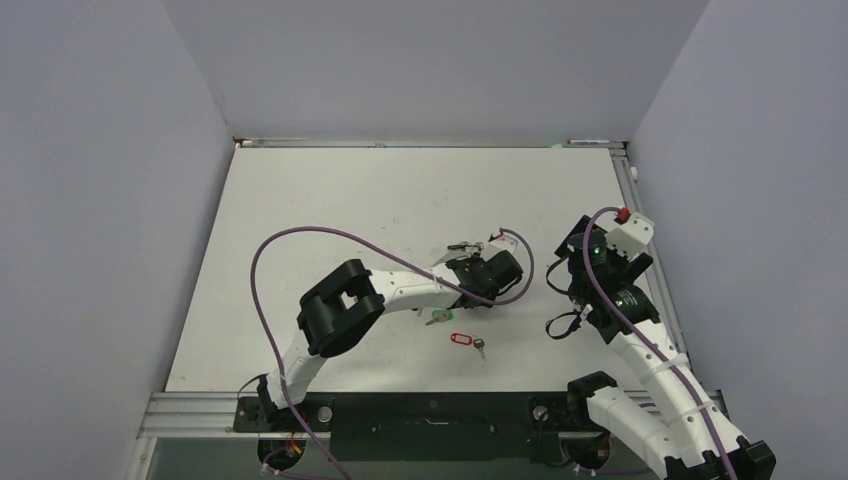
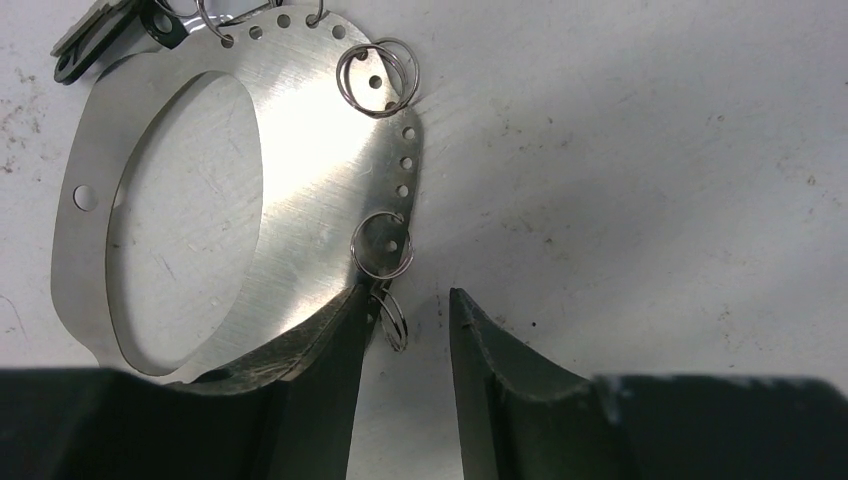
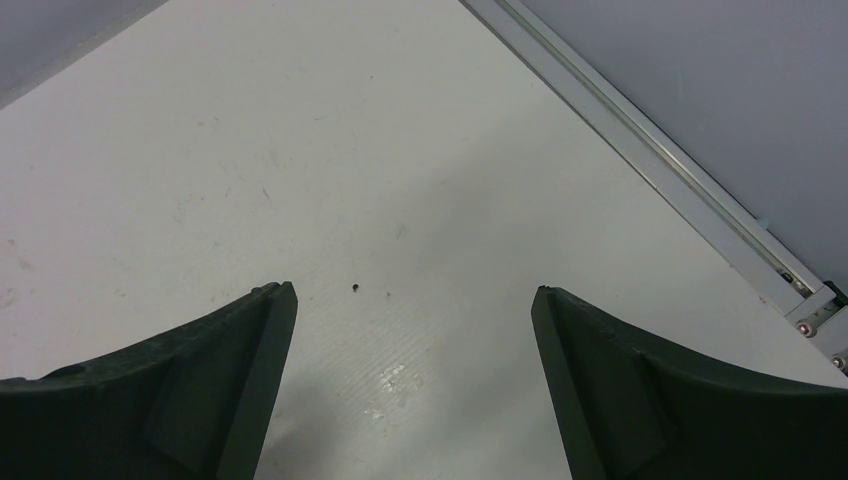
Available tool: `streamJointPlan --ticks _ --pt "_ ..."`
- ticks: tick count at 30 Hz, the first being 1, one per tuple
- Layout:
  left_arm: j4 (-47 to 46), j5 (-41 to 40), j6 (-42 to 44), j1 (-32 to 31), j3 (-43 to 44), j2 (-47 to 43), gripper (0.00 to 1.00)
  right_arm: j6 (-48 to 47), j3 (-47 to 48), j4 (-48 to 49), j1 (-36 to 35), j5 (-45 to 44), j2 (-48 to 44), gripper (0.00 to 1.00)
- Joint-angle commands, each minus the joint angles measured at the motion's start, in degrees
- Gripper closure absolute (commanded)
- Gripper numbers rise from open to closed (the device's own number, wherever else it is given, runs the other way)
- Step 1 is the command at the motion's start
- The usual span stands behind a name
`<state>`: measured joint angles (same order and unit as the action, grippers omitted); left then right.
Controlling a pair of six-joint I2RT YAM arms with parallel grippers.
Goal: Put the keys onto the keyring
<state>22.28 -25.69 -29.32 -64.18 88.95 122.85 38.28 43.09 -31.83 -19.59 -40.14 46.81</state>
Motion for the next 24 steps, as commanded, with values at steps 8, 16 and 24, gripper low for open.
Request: streamJointPlan --ticks 8,16,24 --pt "-1.3 -3.2 0.2 -0.6 3.6 0.4 0.72 -0.4 2.1 0.6 -0.4 -0.6 0.6 0.08" --pt "1.5 -6.6 0.0 -1.8 5.9 0.9 0.72 -0.8 2.0 1.3 -0.4 0.6 1.0 0.08" --pt "3.6 -7.2 -0.9 -1.7 7.4 2.7 0.72 -1.3 2.0 1.3 -0.4 0.5 0.5 0.08"
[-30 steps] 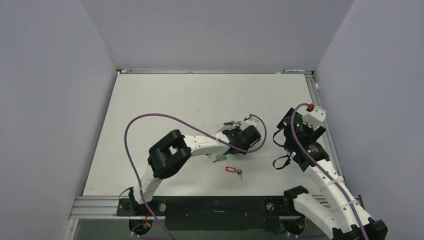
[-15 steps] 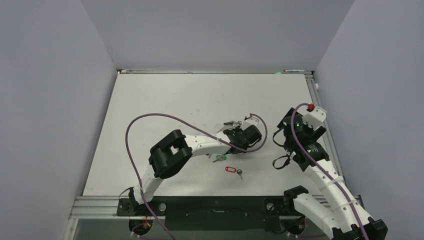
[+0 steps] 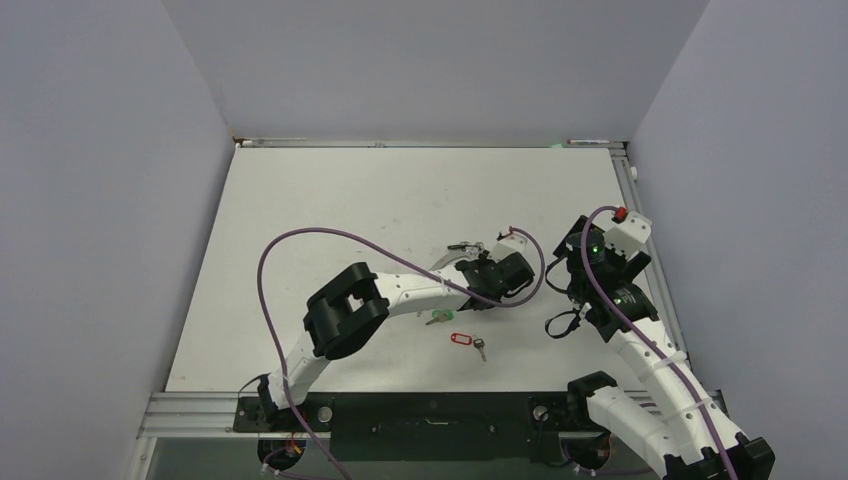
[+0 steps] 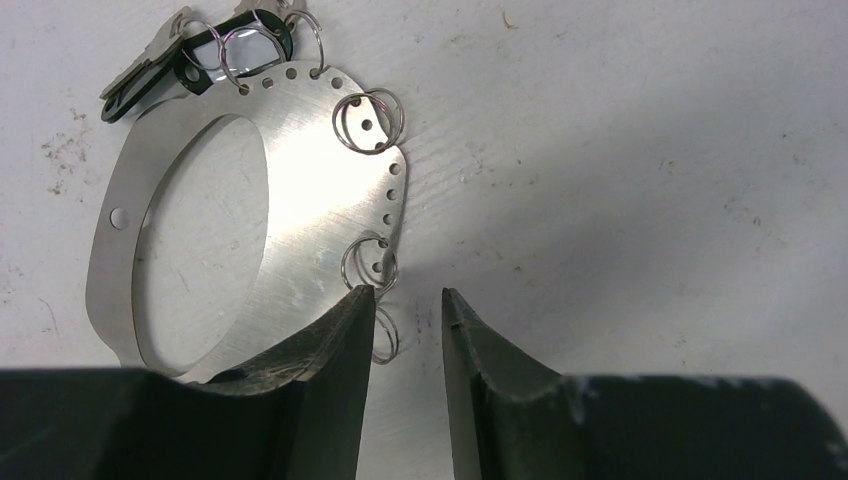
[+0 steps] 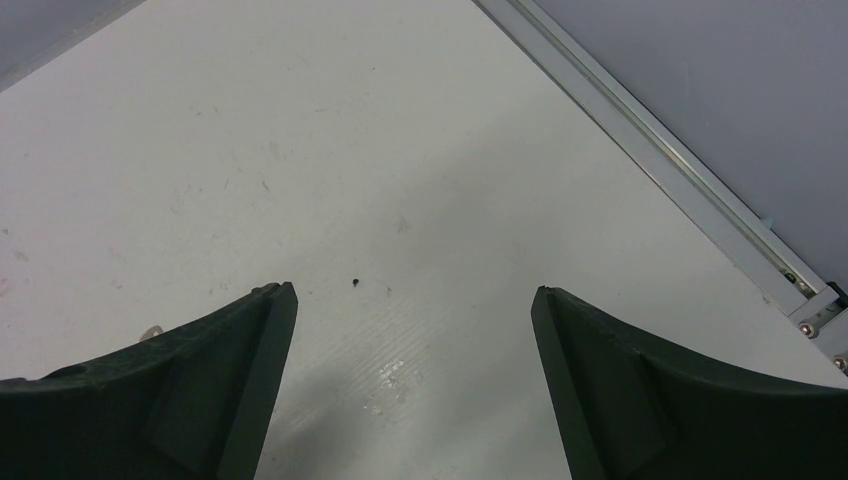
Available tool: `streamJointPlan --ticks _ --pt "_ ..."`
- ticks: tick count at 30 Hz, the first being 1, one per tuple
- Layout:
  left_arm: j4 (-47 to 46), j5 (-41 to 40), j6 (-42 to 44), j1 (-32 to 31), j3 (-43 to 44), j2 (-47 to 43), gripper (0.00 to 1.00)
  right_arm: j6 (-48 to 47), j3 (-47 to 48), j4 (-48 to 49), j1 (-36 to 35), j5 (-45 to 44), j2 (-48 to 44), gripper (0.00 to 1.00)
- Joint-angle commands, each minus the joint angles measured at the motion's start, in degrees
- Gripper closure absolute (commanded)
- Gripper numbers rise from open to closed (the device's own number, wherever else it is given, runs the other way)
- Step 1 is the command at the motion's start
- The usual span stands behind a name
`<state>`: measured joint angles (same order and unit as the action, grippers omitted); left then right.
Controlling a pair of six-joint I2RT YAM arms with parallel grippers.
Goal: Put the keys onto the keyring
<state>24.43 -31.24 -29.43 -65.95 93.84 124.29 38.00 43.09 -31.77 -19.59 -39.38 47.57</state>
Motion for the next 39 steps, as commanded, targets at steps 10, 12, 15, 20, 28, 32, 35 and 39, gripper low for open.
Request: streamJointPlan --ticks 10,12,15,20,28,32,35,39 --pt "1.3 -0.8 -2.6 0.5 1.2 1.7 0.75 -1.1 1.9 1.2 -0.4 0.1 -0.2 0.08" --pt "0.8 -0.3 -2.8 0.7 0.9 1.7 0.76 -1.1 1.9 1.2 -0.4 0.2 -0.2 0.08" --pt "0.6 -0.3 -2.9 0.7 0.6 1.5 0.8 -1.2 1.9 1.2 -0.4 0.2 -0.3 0.08" --pt "1.4 -2.3 -3.0 0.2 0.0 0.4 0.8 -1.2 1.8 1.3 -0.4 0.3 -0.2 0.08" --pt "3.0 -5.3 -2.5 -0.2 -0.4 -1.7 0.75 -1.2 1.6 1.4 -0.4 0.5 -0.4 0.08" --pt "2.8 -4.9 -2.4 -0.3 -0.3 -1.7 0.75 -1.2 1.6 1.4 -0.4 0.4 -0.3 0.08" --pt "3.1 -4.6 -2.8 -0.4 -0.1 -1.1 0.76 -1.2 1.6 1.4 -0.4 0.4 -0.3 0.09" --pt "2.8 -4.5 -3.3 -0.6 -0.3 -0.7 0.77 -1.2 1.6 1.4 -0.4 0.5 -0.4 0.08"
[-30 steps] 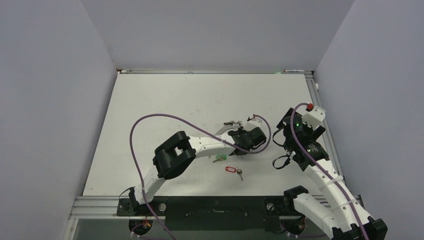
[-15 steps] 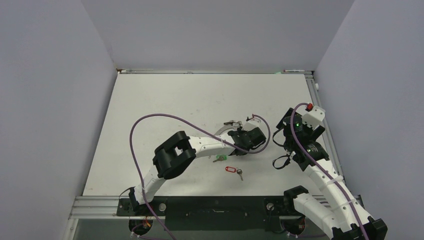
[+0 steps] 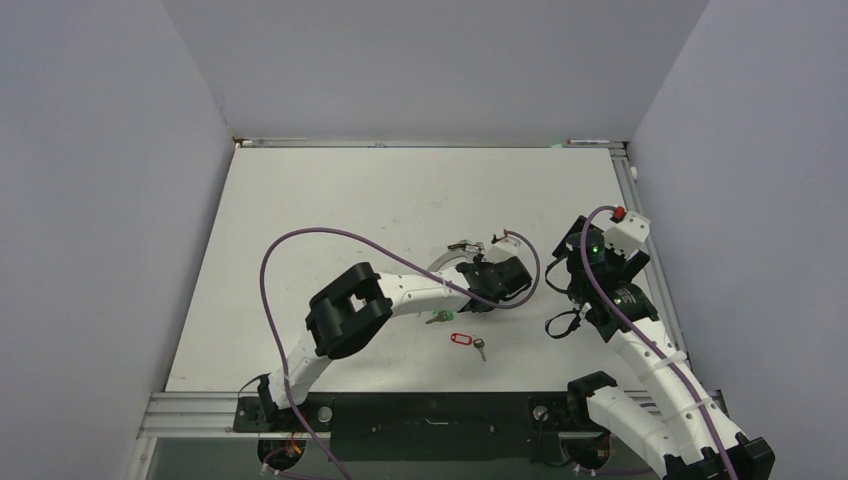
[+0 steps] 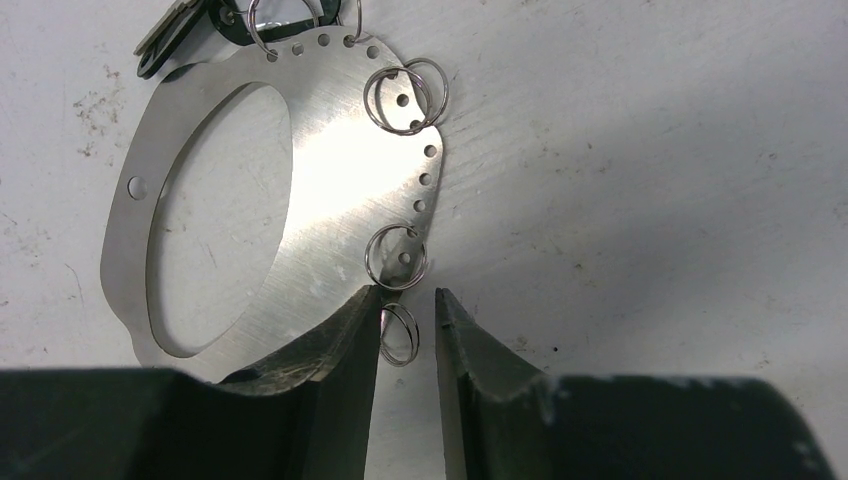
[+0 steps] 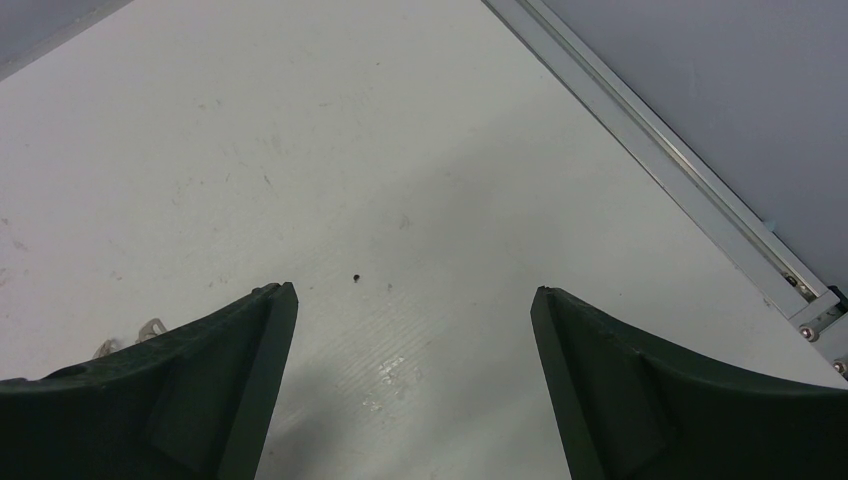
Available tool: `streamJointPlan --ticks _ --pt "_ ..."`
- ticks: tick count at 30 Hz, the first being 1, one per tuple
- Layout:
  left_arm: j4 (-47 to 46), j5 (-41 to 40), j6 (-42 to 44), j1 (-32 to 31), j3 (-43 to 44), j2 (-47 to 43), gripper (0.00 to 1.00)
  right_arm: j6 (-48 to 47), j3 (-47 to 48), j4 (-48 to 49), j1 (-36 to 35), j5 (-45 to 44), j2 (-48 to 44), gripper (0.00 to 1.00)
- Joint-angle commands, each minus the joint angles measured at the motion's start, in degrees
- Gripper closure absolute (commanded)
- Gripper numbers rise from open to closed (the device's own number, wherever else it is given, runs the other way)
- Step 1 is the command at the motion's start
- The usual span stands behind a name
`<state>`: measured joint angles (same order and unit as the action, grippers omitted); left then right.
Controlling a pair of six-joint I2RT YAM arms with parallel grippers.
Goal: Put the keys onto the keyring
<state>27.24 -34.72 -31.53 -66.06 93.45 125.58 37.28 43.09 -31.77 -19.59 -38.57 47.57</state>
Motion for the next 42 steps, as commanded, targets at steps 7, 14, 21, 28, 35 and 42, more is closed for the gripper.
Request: streamJointPlan --ticks 7,14,21,28,35,42 --pt "-0.5 -0.9 -1.5 -0.6 0.0 -1.5 0.8 -0.5 1.6 1.4 -0.4 -0.2 -0.2 0.09" --pt "0.4 -1.7 -1.4 -0.5 0.9 -0.3 0.87 -0.6 1.6 1.5 -0.4 -0.2 -0.2 0.08" --pt "1.5 -3.5 -1.9 -1.0 0.6 -1.2 0.88 -0.7 1.3 2.1 -0.4 -0.1 0.3 0.08" --pt "3.8 -7.4 -0.6 -3.0 0.0 -5.6 0.6 -0.9 1.4 2.3 -0.4 0.0 0.2 0.09" --pt "4.4 -2.3 0.5 -2.7 0.5 -6.0 0.66 -1.1 1.3 2.5 -0.4 0.2 0.2 0.08" --pt "3.5 -0.5 1.5 -1.3 1.3 -3.6 0.72 -1.2 1.5 2.2 -0.4 0.1 0.1 0.08"
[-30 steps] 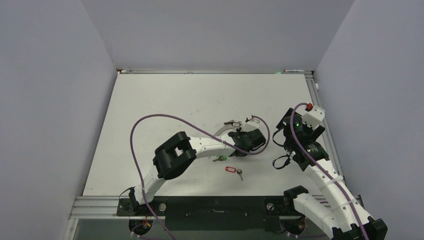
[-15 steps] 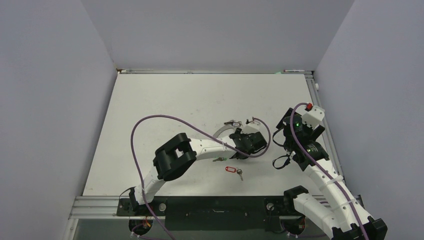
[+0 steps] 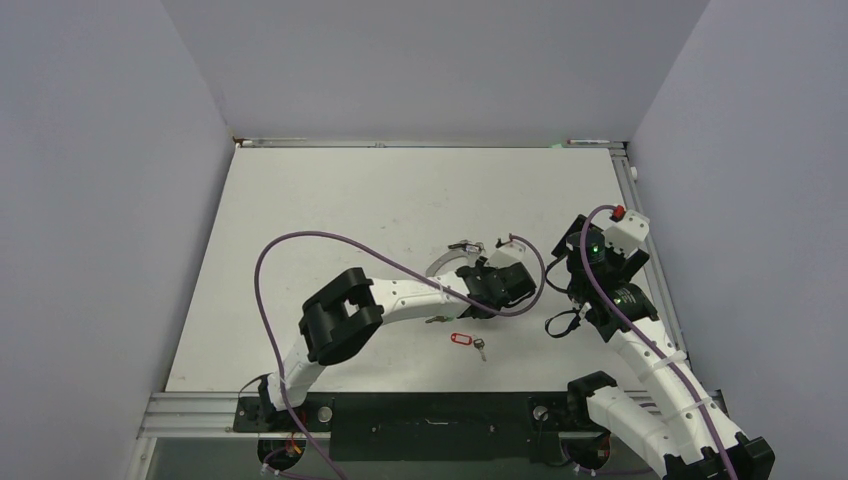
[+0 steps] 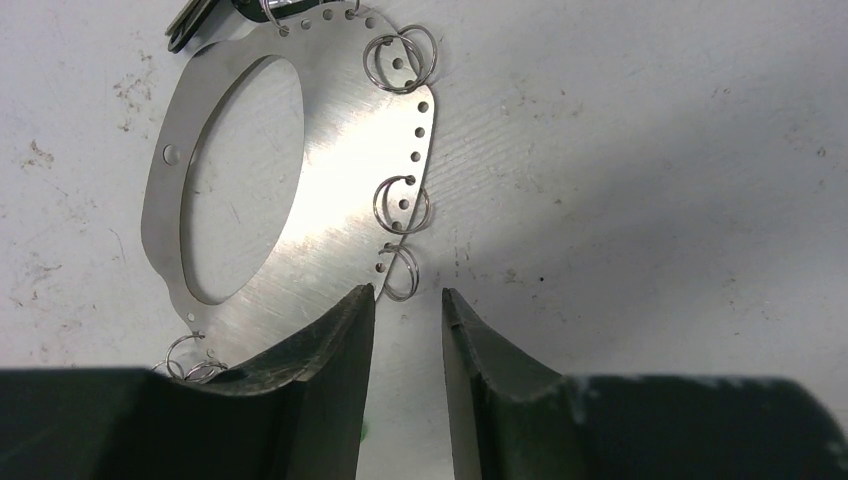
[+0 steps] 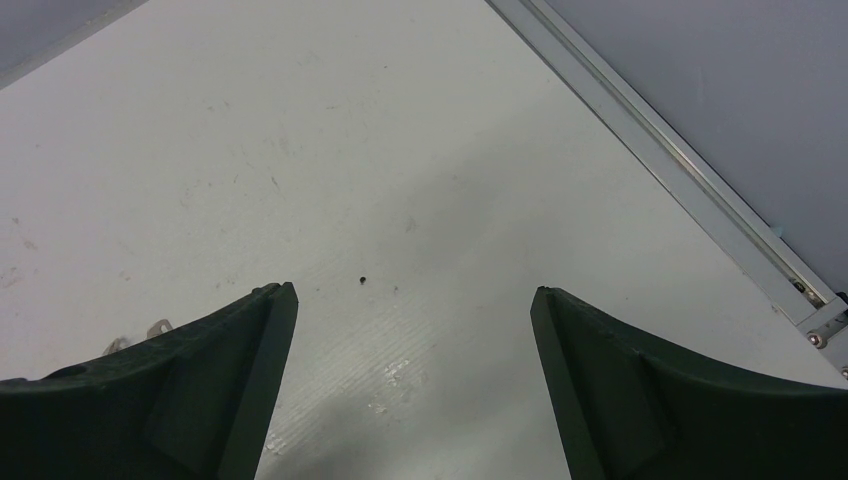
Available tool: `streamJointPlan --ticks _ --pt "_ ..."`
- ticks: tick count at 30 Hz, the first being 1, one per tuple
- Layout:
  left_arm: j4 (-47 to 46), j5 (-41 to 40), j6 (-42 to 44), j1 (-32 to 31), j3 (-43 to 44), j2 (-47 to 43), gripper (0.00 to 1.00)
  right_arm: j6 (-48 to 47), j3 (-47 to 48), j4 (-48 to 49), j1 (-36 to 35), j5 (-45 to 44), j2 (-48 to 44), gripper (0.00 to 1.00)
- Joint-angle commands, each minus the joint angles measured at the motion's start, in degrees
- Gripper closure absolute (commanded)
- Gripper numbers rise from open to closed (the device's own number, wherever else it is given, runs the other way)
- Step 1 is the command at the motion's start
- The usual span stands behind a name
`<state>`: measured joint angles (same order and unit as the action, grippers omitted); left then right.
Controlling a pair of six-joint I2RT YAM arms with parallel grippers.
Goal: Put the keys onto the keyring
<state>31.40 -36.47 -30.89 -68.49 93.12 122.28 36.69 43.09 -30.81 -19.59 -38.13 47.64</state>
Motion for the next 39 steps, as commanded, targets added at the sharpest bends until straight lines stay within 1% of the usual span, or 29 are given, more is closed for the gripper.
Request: streamJointPlan --ticks 1,6,11,18,25,32,39 --pt "-1.1 1.9 0.8 1.5 1.4 -0.1 0.73 -0.6 1.5 1.1 -0.4 -0.4 -0.1 0.08" --pt "-6.2 6.5 2.9 2.8 -0.9 -0.3 0.74 -0.5 1.4 1.2 -0.4 -0.3 0.1 0.08" --pt "-6.5 7.6 2.7 3.4 -0.6 0.6 0.76 -0.5 1.5 1.1 -0.4 -0.3 0.6 0.09" --pt "-7.1 8.0 1.6 3.6 -0.6 1.6 0.8 -0.4 1.4 1.0 -0.4 -0.1 0.5 0.09" --pt "-5.7 6.1 -0.4 3.7 -0.9 2.3 0.81 -0.4 1.3 1.0 -0.3 -0.1 0.5 0.09" --pt "-6.5 5.7 -0.5 3.9 -1.9 2.3 0.81 -0.4 1.3 1.0 -0.4 0.0 0.7 0.09" --pt "-6.8 5.2 -1.2 3.7 -2.7 2.2 0.86 -0.4 1.3 1.1 -0.4 0.2 0.9 0.09"
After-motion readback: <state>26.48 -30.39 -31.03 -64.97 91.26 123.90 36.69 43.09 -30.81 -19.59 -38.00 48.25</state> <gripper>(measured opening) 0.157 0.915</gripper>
